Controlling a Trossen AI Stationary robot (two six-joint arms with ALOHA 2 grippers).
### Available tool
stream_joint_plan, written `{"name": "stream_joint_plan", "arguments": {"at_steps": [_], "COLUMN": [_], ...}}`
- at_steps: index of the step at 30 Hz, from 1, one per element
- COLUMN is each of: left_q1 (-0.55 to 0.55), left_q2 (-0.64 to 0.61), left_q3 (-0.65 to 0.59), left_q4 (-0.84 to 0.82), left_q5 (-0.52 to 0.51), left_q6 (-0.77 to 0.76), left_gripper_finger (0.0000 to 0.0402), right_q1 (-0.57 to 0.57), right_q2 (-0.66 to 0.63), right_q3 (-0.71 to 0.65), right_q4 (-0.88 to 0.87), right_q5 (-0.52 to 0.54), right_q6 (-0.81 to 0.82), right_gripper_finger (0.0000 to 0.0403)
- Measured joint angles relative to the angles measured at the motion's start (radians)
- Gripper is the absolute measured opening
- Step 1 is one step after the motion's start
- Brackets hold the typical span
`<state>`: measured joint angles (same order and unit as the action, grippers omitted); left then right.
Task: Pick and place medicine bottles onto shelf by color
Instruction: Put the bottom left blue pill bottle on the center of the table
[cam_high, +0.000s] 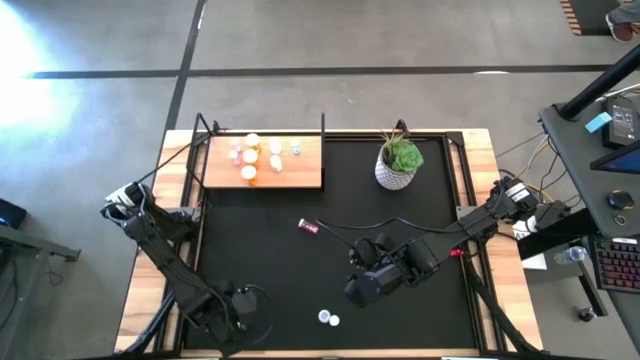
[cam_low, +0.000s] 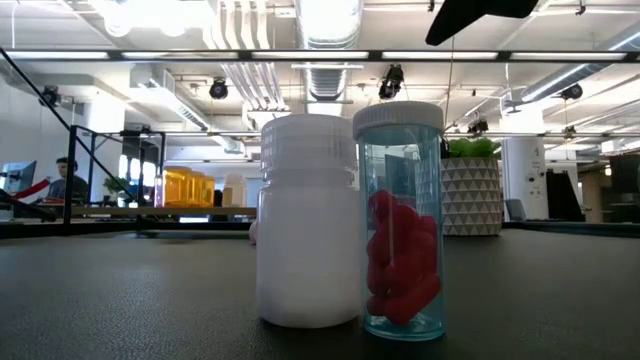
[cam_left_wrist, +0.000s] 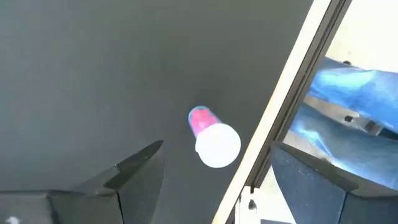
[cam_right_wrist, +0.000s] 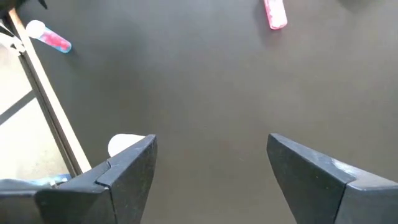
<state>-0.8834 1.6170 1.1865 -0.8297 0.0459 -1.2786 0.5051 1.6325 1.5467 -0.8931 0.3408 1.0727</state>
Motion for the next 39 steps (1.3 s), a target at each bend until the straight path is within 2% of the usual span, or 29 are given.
{"name": "stream_joint_plan", "arguments": {"at_steps": [16, 31, 39], "left_q1": [-0.007, -0.006, 0.037], "left_q2": [0.099, 0.100, 0.073], "left_q3": [-0.003, -0.001, -0.001], "left_q4": [0.044, 0.045, 0.015], "left_q5": [-0.006, -0.003, -0.002], "left_q6": [-0.002, 0.002, 0.087], "left_gripper_finger": [0.0265, 0.0135, 0.0107], "right_q1": [0.000, 0.000, 0.000], "right_q2": [0.000, 0.000, 0.000], "right_q3": [0.000, 0.000, 0.000], "right_q4": [0.017, 0.017, 0.017], "right_q5": [0.000, 0.000, 0.000], "right_q6": [-0.002, 0.000, 0.000], "right_gripper_finger": [0.0294, 0.0296, 0.0293]}}
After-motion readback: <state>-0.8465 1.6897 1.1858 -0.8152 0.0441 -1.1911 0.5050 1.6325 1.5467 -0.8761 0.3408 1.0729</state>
